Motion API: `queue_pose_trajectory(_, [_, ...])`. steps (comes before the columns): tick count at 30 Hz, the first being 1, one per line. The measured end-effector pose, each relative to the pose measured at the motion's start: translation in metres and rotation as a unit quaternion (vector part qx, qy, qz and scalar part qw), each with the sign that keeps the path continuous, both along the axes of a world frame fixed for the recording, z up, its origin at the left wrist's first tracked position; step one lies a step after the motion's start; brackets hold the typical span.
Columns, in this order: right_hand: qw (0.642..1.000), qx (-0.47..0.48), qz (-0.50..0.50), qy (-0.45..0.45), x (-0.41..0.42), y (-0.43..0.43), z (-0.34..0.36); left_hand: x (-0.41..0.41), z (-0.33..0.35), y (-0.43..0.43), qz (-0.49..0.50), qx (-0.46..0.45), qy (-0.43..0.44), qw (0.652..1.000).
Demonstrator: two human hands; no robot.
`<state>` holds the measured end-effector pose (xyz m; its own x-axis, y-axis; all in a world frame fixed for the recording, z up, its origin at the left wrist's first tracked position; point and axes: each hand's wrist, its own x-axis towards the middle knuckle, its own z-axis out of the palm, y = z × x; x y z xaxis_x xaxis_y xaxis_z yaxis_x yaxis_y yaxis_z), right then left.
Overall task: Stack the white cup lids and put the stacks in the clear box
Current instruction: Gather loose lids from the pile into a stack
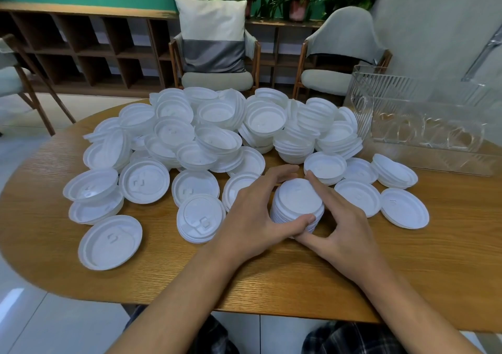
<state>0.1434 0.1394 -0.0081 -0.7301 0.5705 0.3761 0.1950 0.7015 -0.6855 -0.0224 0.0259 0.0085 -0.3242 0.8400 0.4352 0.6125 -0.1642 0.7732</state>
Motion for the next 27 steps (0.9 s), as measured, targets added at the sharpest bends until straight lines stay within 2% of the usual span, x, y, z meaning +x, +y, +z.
queue_pose_trajectory(6, [1.000, 0.017, -0.011, 0.003, -0.001, -0.002, 0.001, -0.004, -0.002, -0.005, 0.015, 0.004, 0.088, 0.996])
queue_pose_trajectory(8, [1.000, 0.013, -0.014, 0.003, -0.001, -0.004, 0.003, -0.008, -0.005, -0.006, 0.074, 0.059, 0.136, 0.986])
queue_pose_trajectory(10, [1.000, 0.007, -0.020, -0.002, -0.001, -0.003, 0.004, -0.014, -0.010, -0.007, 0.155, 0.118, 0.198, 0.961])
queue_pose_trajectory(12, [1.000, 0.004, -0.027, -0.008, -0.001, -0.002, 0.004, -0.019, -0.017, -0.008, 0.224, 0.117, 0.252, 0.934])
queue_pose_trajectory(14, [0.999, 0.002, -0.031, -0.012, -0.001, -0.001, 0.004, -0.020, -0.020, -0.011, 0.259, 0.070, 0.278, 0.923])
queue_pose_trajectory(17, [0.999, 0.000, -0.034, -0.013, -0.001, -0.002, 0.005, -0.018, -0.022, -0.013, 0.252, 0.015, 0.296, 0.921])
queue_pose_trajectory(20, [0.999, 0.000, -0.041, -0.011, -0.001, -0.001, 0.003, -0.016, -0.024, -0.011, 0.231, -0.001, 0.310, 0.922])
queue_pose_trajectory(27, [0.998, 0.010, -0.065, -0.004, -0.003, -0.001, 0.002, -0.018, -0.028, -0.006, 0.201, 0.063, 0.312, 0.926])
